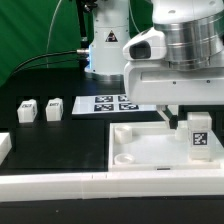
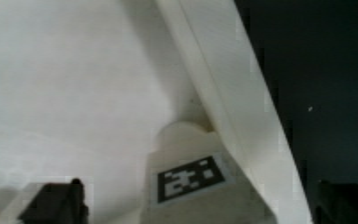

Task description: Assemble one leg

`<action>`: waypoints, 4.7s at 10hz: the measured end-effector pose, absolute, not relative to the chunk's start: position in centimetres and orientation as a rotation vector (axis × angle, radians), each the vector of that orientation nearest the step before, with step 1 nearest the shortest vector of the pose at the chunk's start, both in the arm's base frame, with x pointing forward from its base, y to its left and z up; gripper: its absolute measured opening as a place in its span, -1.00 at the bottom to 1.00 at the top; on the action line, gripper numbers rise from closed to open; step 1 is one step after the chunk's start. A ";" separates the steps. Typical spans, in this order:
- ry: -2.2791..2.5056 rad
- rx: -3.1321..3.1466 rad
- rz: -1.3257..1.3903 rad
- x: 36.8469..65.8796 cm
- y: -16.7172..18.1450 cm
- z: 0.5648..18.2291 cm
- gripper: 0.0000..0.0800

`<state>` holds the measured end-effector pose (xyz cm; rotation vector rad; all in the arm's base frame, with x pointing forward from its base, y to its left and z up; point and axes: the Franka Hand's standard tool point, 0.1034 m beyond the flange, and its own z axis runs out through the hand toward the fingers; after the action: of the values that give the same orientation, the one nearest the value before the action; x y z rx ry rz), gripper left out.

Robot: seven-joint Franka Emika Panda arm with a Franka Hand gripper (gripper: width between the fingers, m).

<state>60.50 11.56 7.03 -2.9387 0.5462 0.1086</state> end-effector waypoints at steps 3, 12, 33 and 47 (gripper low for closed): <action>0.107 -2.995 0.071 60.6 11.5 7.1 0.62; 0.155 -2.994 0.075 60.6 11.3 7.0 -0.27; 2.303 -1.916 0.233 60.8 12.8 6.7 0.26; 0.352 -3.024 0.035 60.9 11.0 6.6 0.62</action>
Offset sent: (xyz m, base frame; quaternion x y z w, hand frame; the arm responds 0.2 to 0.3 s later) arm 0.0019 0.0007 0.0045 0.0162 -0.0038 -0.1731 0.9848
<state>60.85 10.97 6.60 -3.0244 0.3519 0.0351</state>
